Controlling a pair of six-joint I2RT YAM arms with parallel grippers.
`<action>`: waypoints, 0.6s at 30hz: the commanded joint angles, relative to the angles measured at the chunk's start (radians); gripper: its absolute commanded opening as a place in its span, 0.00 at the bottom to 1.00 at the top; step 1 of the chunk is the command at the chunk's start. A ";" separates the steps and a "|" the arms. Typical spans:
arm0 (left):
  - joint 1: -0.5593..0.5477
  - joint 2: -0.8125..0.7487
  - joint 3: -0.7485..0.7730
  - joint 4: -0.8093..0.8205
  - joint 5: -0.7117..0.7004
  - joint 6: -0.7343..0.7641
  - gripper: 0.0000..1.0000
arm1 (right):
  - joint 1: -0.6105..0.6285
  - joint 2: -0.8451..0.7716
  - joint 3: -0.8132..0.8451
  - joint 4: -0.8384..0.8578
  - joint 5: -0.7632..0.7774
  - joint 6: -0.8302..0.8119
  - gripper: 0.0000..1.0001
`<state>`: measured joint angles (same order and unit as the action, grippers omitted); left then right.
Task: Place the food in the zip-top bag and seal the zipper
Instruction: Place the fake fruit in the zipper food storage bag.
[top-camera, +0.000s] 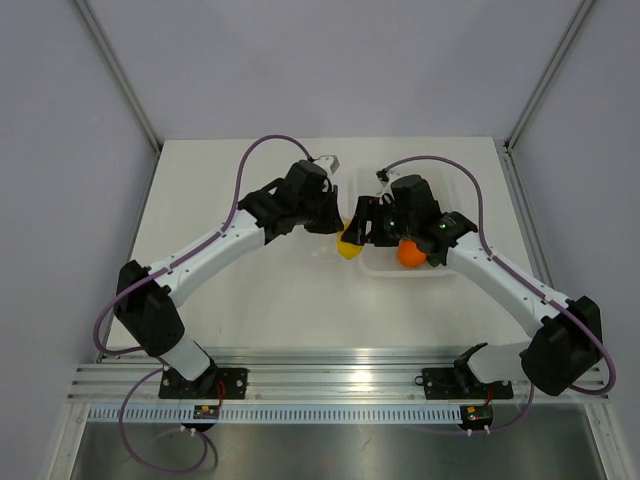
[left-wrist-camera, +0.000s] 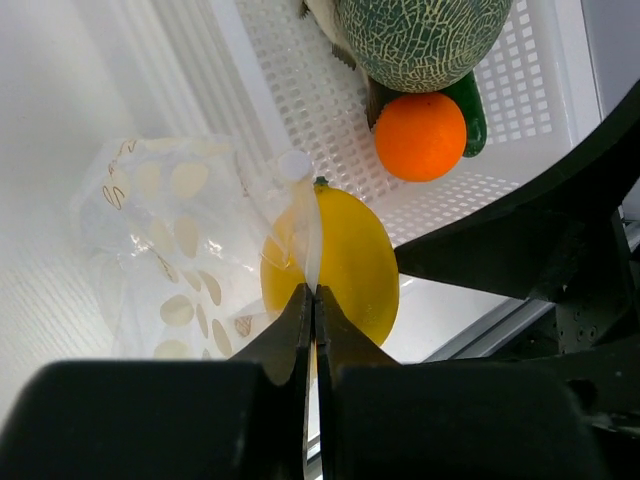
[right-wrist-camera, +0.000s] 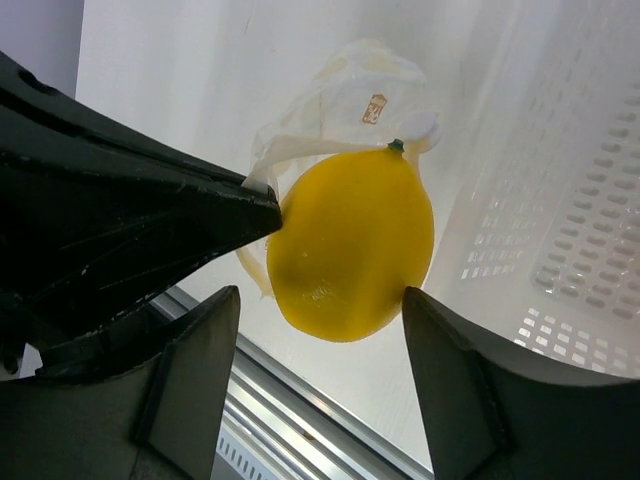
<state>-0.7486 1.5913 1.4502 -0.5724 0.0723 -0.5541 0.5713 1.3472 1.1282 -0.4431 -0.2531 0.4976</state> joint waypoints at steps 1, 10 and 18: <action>0.002 0.002 -0.002 0.074 0.086 -0.023 0.00 | 0.012 -0.072 -0.010 0.058 0.028 0.016 0.71; 0.002 0.027 0.021 0.112 0.155 -0.052 0.00 | 0.012 -0.049 -0.041 0.099 0.072 0.030 0.44; 0.002 0.045 0.041 0.121 0.176 -0.061 0.00 | 0.012 -0.037 -0.041 0.170 0.086 0.056 0.21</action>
<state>-0.7444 1.6321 1.4506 -0.5201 0.1883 -0.5987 0.5716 1.3029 1.0824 -0.3664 -0.1917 0.5404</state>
